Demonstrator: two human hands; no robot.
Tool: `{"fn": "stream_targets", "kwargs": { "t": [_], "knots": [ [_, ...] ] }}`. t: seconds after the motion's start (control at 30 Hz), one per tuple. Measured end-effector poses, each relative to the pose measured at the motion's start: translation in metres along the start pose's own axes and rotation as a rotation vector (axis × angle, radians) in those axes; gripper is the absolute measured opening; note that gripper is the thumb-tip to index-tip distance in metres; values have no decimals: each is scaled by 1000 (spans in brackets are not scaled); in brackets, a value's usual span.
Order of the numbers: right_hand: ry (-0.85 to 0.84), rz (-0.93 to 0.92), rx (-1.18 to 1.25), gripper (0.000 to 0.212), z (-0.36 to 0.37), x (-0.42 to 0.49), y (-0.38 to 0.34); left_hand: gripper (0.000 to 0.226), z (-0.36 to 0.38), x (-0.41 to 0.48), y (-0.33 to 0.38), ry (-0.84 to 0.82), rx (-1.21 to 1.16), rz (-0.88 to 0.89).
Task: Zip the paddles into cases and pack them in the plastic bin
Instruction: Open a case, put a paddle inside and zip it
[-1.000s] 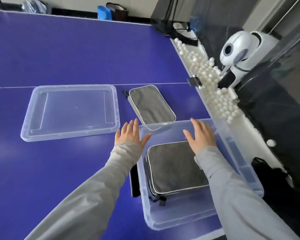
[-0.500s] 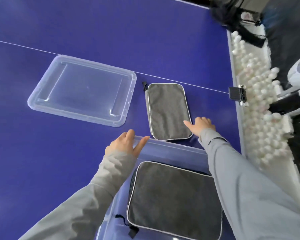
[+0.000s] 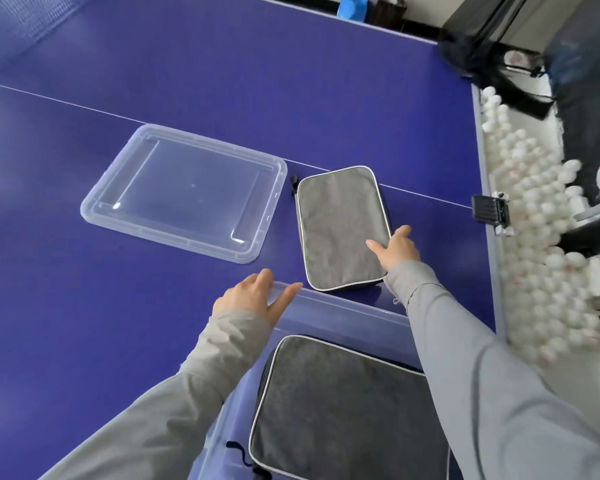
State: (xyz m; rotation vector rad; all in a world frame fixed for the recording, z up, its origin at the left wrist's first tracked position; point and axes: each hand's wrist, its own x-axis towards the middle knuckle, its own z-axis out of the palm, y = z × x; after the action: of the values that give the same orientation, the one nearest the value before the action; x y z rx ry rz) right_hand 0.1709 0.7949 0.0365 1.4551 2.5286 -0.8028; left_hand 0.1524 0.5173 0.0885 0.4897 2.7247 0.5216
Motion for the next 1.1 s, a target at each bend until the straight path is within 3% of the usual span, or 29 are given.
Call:
{"fn": "stream_targets", "kwargs": {
  "t": [0.2,0.27,0.37,0.47,0.53,0.63,0.7,0.77,0.93,1.1],
  "knots": [
    [133,-114,420,45,-47,-38,-43,51,-2,1,0,-29,-17,-8],
    [202,-166,533,37,-62,-60,-55,47,-2,0,-2,2,-127,-7],
    [299,-257,650,37,-73,-107,-70,37,-13,-1,-13,38,-599,-42],
    [340,-347,771,35,-65,-164,-90,38,-51,15,-31,-12,-1244,-254],
    [330,-382,848,32,-46,-201,-107,49,-91,33,-56,-136,-1451,-318],
    [288,-404,865,30,0,-253,-142,67,-146,48,-111,-301,-1674,-178],
    [260,-415,845,30,41,-286,-172,55,-173,45,-157,-280,-1584,-92],
    [243,-385,836,31,86,-316,-200,25,-190,39,-211,-109,-1436,-6],
    [174,-295,715,32,175,-377,-272,21,-226,19,-345,-10,-1272,73],
    [286,-557,543,38,178,-403,-366,26,-245,4,-434,-42,-821,119]
  ]
}}
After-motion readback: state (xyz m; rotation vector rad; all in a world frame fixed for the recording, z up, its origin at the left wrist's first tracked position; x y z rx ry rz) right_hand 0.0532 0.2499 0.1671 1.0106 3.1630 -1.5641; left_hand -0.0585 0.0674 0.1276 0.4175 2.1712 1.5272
